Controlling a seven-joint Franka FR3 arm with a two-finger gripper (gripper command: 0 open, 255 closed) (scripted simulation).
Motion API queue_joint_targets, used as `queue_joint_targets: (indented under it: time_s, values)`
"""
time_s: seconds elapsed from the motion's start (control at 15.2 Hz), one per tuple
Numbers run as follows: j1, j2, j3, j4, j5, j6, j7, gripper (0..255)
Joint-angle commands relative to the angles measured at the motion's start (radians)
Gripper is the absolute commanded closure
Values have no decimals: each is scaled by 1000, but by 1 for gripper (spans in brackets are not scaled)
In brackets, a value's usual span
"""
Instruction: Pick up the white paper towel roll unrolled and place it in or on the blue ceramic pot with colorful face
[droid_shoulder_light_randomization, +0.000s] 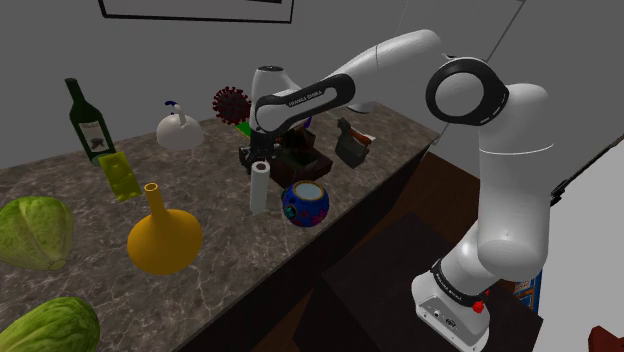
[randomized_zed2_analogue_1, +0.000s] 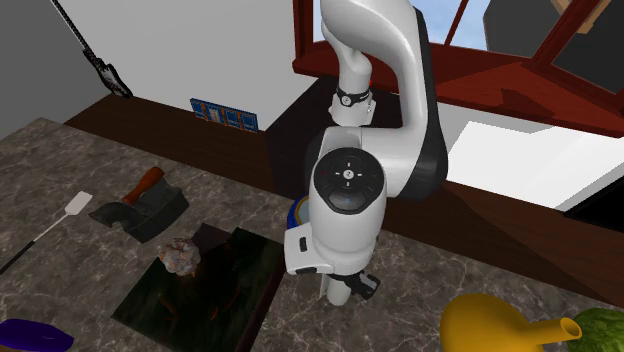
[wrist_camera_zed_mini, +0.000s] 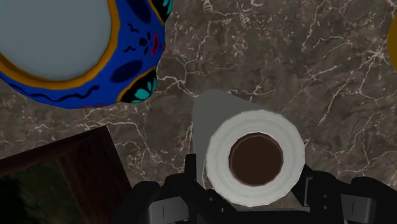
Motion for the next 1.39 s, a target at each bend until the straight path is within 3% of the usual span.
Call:
queue_joint_targets:
  time_s: [0.0, 1.32]
  values:
    - [1, 1, 1, 0, 1, 0, 0, 255]
    - [-9, -126, 17, 84, 26, -209, -5, 255]
